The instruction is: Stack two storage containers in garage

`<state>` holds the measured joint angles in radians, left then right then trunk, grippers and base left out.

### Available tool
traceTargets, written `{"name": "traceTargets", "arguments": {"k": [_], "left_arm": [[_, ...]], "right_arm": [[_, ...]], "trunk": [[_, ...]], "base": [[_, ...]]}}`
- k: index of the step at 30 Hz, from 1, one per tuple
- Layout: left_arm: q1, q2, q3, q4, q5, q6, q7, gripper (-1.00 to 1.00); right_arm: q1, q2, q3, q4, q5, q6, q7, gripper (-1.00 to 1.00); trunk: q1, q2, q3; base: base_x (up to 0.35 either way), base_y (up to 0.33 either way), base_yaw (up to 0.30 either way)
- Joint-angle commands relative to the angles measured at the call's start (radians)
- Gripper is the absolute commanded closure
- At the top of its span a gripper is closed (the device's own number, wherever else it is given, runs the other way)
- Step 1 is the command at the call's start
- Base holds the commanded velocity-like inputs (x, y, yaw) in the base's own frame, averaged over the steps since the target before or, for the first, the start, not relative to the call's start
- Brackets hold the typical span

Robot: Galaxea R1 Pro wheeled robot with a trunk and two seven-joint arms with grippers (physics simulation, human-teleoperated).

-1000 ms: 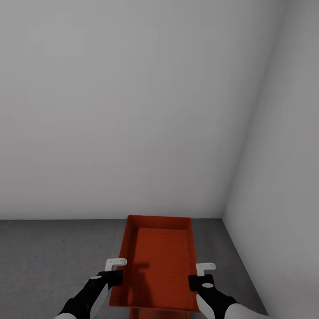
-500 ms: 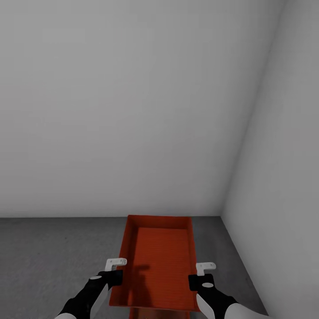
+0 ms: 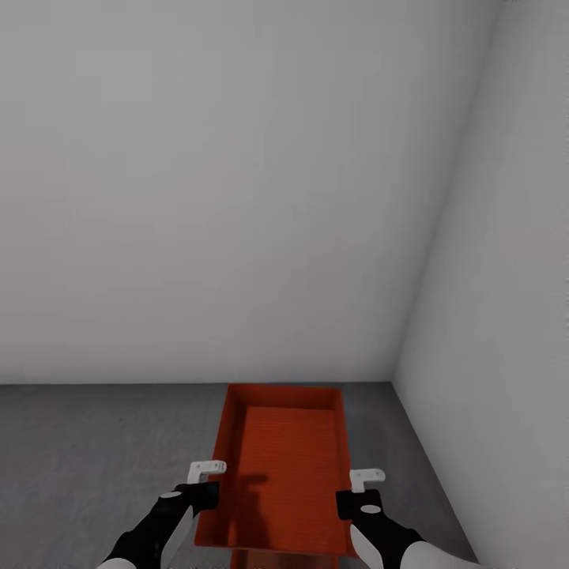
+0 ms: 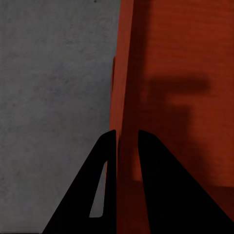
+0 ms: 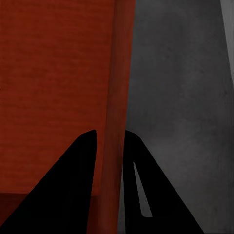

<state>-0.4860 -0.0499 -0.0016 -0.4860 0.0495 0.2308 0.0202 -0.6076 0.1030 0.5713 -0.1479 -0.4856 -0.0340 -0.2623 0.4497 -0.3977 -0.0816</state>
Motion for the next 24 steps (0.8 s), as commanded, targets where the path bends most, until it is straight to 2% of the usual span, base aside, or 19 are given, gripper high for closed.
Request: {"name": "traceTargets", "arguments": {"k": [1,24], "left_arm": [[0.000,0.001,-0.009,-0.002,0.001,0.004,0.009,1.00],[0.000,0.001,-0.007,-0.002,0.001,0.000,0.010,1.00]], "right_arm": [[-0.001,-0.032,0.010,0.002,-0.008,-0.006,-0.022,1.00],[-0.001,-0.032,0.010,0.002,-0.008,-0.006,-0.022,1.00]], "trunk": [[0.000,-0.002,-0.002],[0.000,-0.002,-0.002]], "base": [[-0.092,0.000,0.000],[-0.006,0.000,0.000]]}}
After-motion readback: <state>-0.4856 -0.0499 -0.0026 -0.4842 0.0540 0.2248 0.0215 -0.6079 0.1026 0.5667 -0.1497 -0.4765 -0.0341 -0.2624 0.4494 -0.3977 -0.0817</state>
